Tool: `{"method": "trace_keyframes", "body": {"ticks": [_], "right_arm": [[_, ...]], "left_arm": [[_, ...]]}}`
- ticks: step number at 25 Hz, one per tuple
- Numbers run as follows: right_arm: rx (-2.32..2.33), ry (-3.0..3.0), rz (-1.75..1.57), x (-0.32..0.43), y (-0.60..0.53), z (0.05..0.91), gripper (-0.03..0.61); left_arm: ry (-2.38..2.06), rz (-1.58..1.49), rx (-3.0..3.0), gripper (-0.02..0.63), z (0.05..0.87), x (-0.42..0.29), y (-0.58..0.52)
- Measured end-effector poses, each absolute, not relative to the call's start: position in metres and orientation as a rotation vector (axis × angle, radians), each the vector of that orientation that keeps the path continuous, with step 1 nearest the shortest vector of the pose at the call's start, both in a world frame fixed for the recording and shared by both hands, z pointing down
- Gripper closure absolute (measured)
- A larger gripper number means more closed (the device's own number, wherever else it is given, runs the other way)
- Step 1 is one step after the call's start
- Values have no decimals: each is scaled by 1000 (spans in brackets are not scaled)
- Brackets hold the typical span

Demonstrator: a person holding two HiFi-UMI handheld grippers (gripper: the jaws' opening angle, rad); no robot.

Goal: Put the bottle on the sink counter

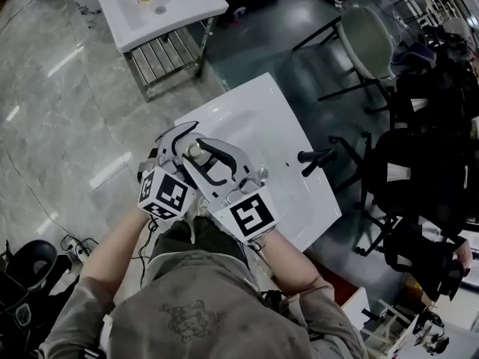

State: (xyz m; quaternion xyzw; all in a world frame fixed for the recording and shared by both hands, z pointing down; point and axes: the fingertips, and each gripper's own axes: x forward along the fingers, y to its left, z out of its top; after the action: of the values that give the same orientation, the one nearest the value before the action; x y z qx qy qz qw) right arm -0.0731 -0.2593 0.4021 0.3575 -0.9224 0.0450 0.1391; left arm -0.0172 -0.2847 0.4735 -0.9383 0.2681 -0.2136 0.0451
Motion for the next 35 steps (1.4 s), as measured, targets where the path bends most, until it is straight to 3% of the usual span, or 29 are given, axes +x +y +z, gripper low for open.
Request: {"method": "trace_keyframes", "body": {"ticks": [35], "right_arm": [[974, -2608, 283, -49, -327, 569, 439]], "left_arm": [[855, -821, -2903, 285, 646, 3, -346]]}}
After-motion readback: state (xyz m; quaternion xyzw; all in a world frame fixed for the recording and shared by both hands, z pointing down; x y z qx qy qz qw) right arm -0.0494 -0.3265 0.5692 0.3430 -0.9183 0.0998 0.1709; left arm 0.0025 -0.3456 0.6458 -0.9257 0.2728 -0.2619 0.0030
